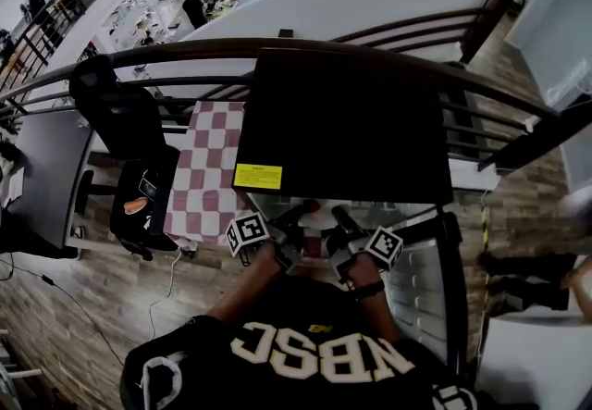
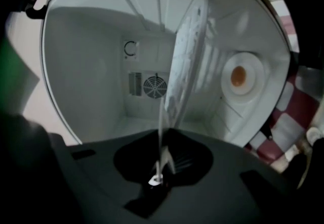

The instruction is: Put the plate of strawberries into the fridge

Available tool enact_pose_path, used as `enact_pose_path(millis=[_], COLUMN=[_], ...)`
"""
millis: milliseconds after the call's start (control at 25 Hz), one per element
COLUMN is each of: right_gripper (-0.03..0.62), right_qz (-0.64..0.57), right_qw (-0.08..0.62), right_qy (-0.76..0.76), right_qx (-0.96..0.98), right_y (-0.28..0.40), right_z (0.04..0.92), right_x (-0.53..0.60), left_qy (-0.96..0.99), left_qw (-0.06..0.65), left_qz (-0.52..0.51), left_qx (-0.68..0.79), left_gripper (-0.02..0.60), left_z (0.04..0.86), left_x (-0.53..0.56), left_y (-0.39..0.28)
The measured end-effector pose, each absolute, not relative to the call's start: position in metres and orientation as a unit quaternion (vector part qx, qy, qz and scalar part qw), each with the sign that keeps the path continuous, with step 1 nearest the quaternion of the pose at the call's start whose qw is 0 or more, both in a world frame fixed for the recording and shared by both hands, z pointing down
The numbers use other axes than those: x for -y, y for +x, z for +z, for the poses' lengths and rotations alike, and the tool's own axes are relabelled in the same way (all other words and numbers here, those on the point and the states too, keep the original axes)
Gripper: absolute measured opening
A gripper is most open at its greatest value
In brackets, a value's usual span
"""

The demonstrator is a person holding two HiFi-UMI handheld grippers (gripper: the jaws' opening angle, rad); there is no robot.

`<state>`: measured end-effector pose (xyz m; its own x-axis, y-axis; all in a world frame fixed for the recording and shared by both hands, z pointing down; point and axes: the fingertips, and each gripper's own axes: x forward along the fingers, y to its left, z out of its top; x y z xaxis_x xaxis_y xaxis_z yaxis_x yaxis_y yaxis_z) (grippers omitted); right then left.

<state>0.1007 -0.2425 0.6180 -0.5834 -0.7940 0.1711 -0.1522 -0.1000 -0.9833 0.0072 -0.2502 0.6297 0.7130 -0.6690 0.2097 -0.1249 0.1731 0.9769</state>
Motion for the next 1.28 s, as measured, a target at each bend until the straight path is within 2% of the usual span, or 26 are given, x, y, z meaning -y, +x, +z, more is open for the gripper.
enact_pose_path(millis=[560, 840, 920, 1000, 1040, 1160, 1280], right_gripper=[0.043, 0.046, 0.073, 0.173, 0.201, 0.224, 0.237], right_qz=[-0.636, -0.612, -0.594, -0.578, -0.573, -0.563, -0.55], right_qw=[0.263, 0.257, 0.249, 0.23, 0.222, 0.231, 0.24], right_qy=[-0.387, -0.406, -0.406, -0.417, -0.424, -0.427, -0.433], right_qx=[-0.613, -0.629, -0.648, -0.663, -0.665, -0.669, -0.672], right_y=[0.101, 0.101, 0.099, 0.098, 0.099, 0.1, 0.103], right_z=[0.621, 0.617, 0.613, 0.61, 0.609, 0.606, 0.604], right_x=[0.244, 0.244, 0.245, 0.244, 0.243, 0.243, 0.241], left_qy=[0.618, 0.65, 0.656, 0.662, 0.663, 0.664, 0.674], left_qw=[0.693, 0.67, 0.662, 0.656, 0.658, 0.664, 0.656], left_qz=[-0.206, -0.183, -0.188, -0.198, -0.207, -0.227, -0.222], left_qx=[0.308, 0.309, 0.311, 0.304, 0.292, 0.258, 0.259], left_gripper=[0.029, 0.031, 0.031, 0.037, 0.049, 0.13, 0.146], left_z=[0.629, 0.623, 0.622, 0.618, 0.613, 0.603, 0.604], left_x=[0.255, 0.255, 0.256, 0.256, 0.255, 0.254, 0.25], left_y=[0.009, 0.009, 0.005, 0.001, 0.001, 0.003, 0.004])
